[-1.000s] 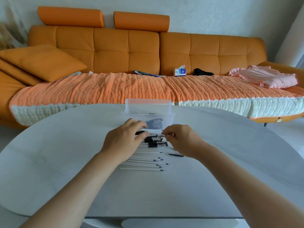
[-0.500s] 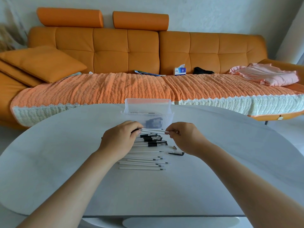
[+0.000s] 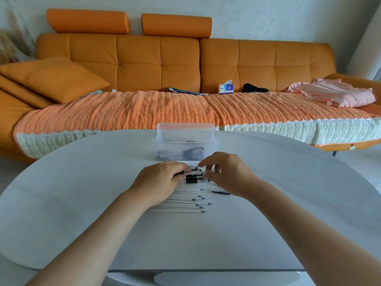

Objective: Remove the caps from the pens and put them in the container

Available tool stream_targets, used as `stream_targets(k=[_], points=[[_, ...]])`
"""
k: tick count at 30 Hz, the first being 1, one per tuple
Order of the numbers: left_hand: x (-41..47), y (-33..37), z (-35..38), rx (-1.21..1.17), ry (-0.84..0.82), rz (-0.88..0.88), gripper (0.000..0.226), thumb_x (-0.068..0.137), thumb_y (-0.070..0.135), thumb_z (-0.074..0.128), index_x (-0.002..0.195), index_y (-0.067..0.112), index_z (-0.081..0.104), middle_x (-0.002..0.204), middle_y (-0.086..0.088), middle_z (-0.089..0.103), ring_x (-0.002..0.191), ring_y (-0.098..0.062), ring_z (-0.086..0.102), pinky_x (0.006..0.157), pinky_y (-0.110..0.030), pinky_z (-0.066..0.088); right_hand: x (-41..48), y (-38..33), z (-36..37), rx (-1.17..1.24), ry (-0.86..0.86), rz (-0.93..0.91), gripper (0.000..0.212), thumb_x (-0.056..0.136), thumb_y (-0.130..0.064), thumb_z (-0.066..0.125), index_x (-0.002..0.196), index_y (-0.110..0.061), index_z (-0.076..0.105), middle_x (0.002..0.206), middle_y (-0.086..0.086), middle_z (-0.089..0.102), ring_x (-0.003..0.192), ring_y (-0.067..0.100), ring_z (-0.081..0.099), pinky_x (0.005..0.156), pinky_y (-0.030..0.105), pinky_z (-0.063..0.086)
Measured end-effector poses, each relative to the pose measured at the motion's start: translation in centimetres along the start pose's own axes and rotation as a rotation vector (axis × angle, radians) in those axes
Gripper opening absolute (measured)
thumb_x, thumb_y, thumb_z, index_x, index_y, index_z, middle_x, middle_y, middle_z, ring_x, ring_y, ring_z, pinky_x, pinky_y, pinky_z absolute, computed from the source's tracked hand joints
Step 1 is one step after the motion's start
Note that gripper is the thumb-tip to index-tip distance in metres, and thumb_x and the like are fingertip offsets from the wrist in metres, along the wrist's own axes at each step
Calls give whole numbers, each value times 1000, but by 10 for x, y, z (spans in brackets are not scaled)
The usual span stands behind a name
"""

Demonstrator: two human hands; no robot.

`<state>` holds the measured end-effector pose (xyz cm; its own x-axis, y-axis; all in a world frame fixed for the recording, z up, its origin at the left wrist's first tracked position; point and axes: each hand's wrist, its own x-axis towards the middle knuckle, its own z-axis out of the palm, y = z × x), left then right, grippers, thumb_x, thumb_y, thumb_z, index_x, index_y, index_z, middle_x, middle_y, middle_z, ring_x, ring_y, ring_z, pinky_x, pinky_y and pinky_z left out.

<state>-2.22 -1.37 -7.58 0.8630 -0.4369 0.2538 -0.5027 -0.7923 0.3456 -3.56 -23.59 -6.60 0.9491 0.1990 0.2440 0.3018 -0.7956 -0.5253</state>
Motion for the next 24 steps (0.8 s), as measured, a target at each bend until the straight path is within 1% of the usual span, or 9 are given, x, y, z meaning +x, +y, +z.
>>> stream_targets(k=[2, 3, 6, 8, 12, 15, 18, 21, 24], points=[[0, -1, -2, 7, 10, -8, 20, 98, 36, 52, 115, 39, 61, 115, 21, 63, 102, -9, 58, 78, -29, 46, 0, 2, -2, -40, 6, 30, 29, 86, -29, 73, 112, -40, 66, 94, -21, 62, 80, 1, 58, 71, 20, 48], [0, -2, -2, 7, 15, -12, 19, 98, 36, 52, 114, 39, 61, 115, 21, 63, 101, -9, 58, 79, -30, 47, 0, 3, -3, -74, 8, 49, 28, 86, -33, 71, 113, -40, 65, 97, -20, 62, 80, 1, 57, 69, 19, 46], [0, -3, -3, 19, 18, -22, 19, 99, 38, 50, 115, 40, 60, 116, 22, 63, 102, -8, 58, 78, -30, 47, -2, 4, -7, -115, 1, 122, 12, 89, -33, 60, 100, -36, 65, 94, -17, 65, 77, 0, 58, 64, 19, 43], [-1, -2, -4, 27, 17, -27, 21, 98, 39, 49, 117, 41, 59, 117, 22, 62, 103, -9, 59, 77, -29, 46, -3, 3, -8, -113, 0, 144, 9, 89, -30, 57, 91, -35, 64, 90, -16, 67, 77, 4, 60, 64, 22, 45], [-1, 2, -4, 30, 14, -45, 25, 97, 41, 51, 122, 42, 53, 119, 18, 63, 103, -14, 59, 77, -29, 45, -3, 0, -3, -55, 1, 100, 10, 88, -31, 62, 85, -39, 65, 81, -19, 66, 68, -3, 56, 60, 16, 40], [0, 6, -1, 27, 10, -32, 22, 97, 41, 51, 119, 40, 53, 115, 17, 64, 100, -13, 59, 75, -29, 44, -4, -4, 3, 20, -1, 29, 12, 88, -27, 67, 86, -38, 70, 77, -22, 65, 69, -4, 57, 60, 10, 40], [-1, 8, 0, 14, 12, -15, 15, 96, 41, 51, 111, 38, 54, 109, 17, 65, 93, -11, 59, 72, -29, 45, -4, -9, 6, 81, -14, -6, 19, 87, -20, 70, 88, -38, 72, 78, -24, 64, 70, 4, 59, 64, 12, 47], [-1, 10, 3, -2, 21, 6, 12, 96, 40, 52, 107, 37, 55, 103, 17, 65, 90, -11, 60, 73, -31, 48, -4, -11, 9, 112, -11, -22, 23, 87, -17, 70, 91, -40, 72, 79, -24, 65, 72, 0, 58, 65, 10, 46], [-2, 10, 5, -17, 24, 15, 13, 96, 41, 52, 107, 37, 57, 102, 16, 65, 90, -12, 60, 75, -33, 50, -3, -11, 10, 110, -7, -8, 22, 87, -20, 71, 88, -42, 69, 77, -24, 65, 72, 4, 59, 64, 16, 50]])
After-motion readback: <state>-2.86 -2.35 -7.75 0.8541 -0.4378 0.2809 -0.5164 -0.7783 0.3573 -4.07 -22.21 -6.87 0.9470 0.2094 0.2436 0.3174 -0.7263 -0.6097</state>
